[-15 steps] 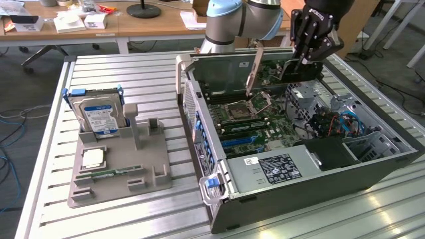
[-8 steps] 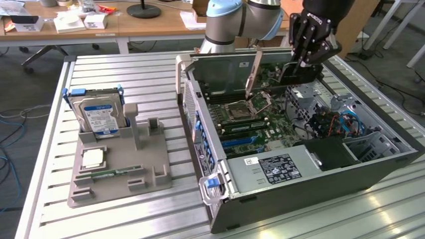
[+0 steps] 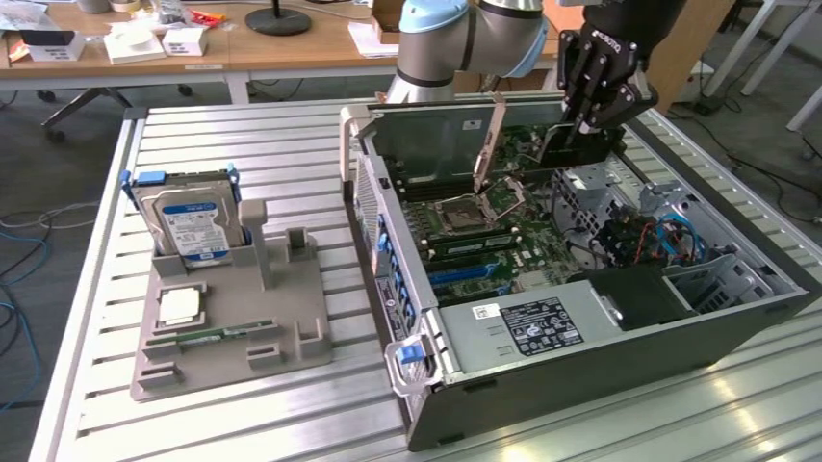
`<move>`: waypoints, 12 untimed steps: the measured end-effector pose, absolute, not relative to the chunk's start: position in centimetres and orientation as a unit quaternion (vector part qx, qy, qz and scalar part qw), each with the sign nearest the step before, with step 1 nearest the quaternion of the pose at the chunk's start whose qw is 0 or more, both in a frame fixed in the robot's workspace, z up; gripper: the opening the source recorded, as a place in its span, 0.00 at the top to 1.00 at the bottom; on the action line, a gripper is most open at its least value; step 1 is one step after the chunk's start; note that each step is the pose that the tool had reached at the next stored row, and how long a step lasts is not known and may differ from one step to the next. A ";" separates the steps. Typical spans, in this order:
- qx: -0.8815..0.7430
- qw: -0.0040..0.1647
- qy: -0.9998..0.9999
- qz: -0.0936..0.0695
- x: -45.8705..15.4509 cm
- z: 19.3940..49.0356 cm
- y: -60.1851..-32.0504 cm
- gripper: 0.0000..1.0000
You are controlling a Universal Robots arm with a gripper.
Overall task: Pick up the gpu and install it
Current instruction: 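Insert the gpu into the slot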
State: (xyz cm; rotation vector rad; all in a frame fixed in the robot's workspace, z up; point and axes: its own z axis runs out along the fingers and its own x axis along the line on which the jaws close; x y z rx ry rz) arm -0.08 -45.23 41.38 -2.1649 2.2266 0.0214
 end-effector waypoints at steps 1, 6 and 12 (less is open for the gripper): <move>-0.697 0.018 0.717 0.007 -0.1 41.4 -45.2 0.73; -0.697 0.018 0.717 0.007 -1.3 41.3 -45.2 0.73; -0.696 0.018 0.717 0.007 -1.7 40.9 -45.2 0.73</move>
